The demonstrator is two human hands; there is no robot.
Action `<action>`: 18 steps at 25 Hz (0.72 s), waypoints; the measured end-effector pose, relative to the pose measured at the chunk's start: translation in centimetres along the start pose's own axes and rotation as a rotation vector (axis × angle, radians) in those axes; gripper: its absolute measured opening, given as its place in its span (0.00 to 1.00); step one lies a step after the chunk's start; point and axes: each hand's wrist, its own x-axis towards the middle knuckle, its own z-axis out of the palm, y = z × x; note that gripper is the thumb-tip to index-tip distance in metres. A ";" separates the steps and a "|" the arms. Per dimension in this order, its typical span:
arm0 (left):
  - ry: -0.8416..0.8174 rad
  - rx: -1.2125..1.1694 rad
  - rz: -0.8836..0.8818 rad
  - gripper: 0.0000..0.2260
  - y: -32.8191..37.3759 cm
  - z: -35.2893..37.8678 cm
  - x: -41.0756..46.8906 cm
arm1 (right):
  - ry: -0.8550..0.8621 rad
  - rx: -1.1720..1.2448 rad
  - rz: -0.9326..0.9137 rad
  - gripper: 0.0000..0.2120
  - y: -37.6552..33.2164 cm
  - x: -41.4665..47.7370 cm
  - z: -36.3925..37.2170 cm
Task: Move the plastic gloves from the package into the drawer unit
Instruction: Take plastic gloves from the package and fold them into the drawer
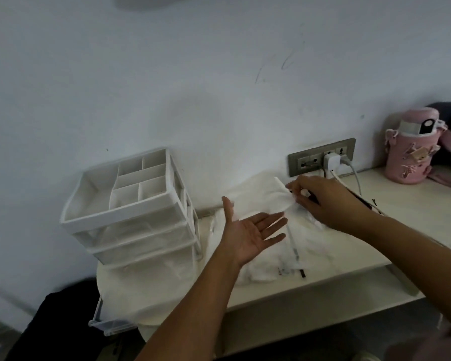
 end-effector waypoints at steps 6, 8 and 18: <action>0.137 0.289 0.018 0.29 5.2 -2.2 -2.2 | -0.085 -0.189 -0.245 0.02 -1.3 -0.3 2.0; 0.232 0.533 0.051 0.10 5.6 -1.8 -3.3 | -0.095 -0.204 -0.278 0.03 -1.8 -0.6 2.8; -0.021 1.661 0.428 0.08 10.1 -0.6 -10.9 | -0.305 0.376 0.129 0.34 -8.3 1.1 3.3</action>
